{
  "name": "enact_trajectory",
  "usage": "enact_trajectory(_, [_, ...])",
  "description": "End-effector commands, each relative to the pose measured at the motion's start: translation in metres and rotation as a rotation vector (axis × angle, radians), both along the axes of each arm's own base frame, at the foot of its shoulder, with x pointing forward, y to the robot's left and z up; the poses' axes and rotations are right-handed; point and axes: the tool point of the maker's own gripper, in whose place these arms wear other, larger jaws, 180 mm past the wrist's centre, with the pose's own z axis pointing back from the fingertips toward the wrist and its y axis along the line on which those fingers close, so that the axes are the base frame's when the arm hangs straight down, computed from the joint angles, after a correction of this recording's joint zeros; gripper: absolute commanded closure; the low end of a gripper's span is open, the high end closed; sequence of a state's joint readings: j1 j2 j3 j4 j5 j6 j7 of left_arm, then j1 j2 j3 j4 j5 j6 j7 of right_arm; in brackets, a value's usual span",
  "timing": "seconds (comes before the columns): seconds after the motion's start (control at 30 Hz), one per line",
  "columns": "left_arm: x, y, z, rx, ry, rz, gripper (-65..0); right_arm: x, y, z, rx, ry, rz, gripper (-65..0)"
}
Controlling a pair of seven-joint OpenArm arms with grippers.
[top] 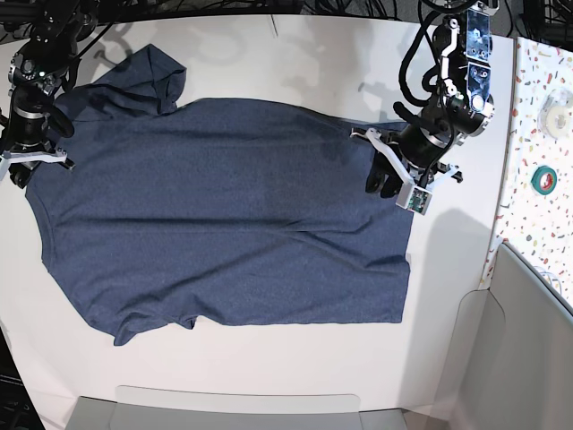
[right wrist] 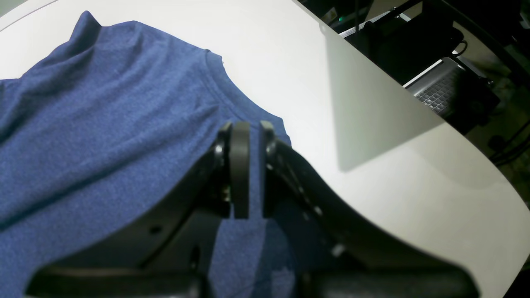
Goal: Layout the t-shirt on the table in an organized manner, then fold the t-shirt properly
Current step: 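Hold the shoulders and smooth the shirt flat with both grippers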
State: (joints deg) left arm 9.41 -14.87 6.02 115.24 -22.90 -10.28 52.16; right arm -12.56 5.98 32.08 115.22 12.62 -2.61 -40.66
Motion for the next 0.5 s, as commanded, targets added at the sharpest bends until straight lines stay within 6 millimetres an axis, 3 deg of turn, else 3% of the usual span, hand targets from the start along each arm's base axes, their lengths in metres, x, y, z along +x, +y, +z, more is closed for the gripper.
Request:
enact_trajectory(0.0, [0.0030,0.0041,0.0102,-0.009,-0.043,0.014,-13.9,0.0030,-0.0027,0.0141,-0.037,-0.040,0.004,-4.7])
enact_trajectory(0.47, [-0.0037,0.0130,0.0046,-0.020,-0.024,0.057,-13.9,0.0014,-0.0037,0.0133,-0.040,-0.034,0.004,-4.7])
